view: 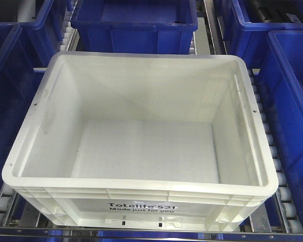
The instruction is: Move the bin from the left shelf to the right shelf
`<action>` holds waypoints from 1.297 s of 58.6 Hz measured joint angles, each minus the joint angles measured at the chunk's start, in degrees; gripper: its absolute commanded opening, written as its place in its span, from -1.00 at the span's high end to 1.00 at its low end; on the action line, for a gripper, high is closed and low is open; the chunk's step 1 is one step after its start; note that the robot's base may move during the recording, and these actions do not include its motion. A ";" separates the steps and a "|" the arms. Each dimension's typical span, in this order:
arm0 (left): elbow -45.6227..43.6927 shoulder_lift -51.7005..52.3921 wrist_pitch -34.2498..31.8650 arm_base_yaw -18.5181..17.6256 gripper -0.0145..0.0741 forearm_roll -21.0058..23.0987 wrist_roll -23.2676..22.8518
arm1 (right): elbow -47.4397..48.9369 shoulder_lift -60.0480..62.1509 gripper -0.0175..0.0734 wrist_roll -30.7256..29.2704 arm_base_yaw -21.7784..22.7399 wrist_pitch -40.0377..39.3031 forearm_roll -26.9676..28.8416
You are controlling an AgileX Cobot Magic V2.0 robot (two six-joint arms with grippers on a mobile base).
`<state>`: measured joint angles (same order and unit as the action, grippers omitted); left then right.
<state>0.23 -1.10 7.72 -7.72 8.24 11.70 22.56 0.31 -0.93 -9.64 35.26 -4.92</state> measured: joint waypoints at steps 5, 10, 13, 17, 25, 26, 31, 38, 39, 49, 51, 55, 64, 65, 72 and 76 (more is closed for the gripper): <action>1.16 1.34 -2.60 0.00 0.69 1.51 0.00 | 0.00 0.00 0.63 0.00 0.00 0.00 0.00; 1.24 1.75 -3.00 0.00 0.69 2.19 0.00 | 0.00 0.00 0.63 0.00 0.00 0.00 0.05; 1.24 1.75 -2.95 0.00 0.69 2.29 0.00 | 0.00 0.00 0.63 0.00 0.00 0.00 0.05; 1.24 1.75 -2.94 0.00 0.69 2.36 0.00 | 0.00 0.00 0.63 0.00 0.00 0.00 0.05; 1.24 1.75 -2.94 0.00 0.69 2.40 0.00 | 0.00 0.00 0.63 0.00 0.00 0.00 0.05; 1.24 1.75 -2.94 0.00 0.69 2.40 0.00 | 0.00 0.00 0.63 0.00 0.00 0.00 0.05; 1.24 1.75 -2.94 0.00 0.69 2.40 0.00 | 0.00 0.00 0.63 0.00 0.00 0.00 0.05; 1.24 1.75 -2.94 0.00 0.69 2.40 0.00 | 0.00 0.00 0.63 0.00 0.00 0.00 0.05; 1.24 1.75 -2.94 0.00 0.69 2.40 0.00 | 0.00 0.00 0.63 0.00 0.00 0.00 0.05; 1.24 1.75 -2.94 0.00 0.69 2.40 0.00 | 0.00 0.00 0.63 0.00 0.00 0.00 0.05; 1.24 1.75 -2.94 0.00 0.69 2.40 0.00 | 0.00 0.00 0.63 0.00 0.00 0.00 0.05; 1.24 1.75 -2.94 0.00 0.69 2.40 0.00 | 0.00 0.00 0.63 0.00 0.00 0.00 0.05; 1.24 1.75 -2.94 0.00 0.69 2.40 0.00 | 0.00 0.00 0.63 0.00 0.00 0.00 0.05; 1.24 1.75 -2.94 0.00 0.69 2.40 0.00 | 0.00 0.00 0.63 0.00 0.00 0.00 0.05; 1.24 1.75 -2.94 0.00 0.69 2.40 0.00 | 0.00 0.00 0.63 0.00 0.00 0.00 0.05; 1.24 1.75 -2.94 0.00 0.69 2.40 0.00 | 0.00 0.00 0.63 0.00 0.00 0.00 0.05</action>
<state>1.46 0.65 4.78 -7.72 10.64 11.70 22.56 0.31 -0.93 -9.64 35.26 -4.87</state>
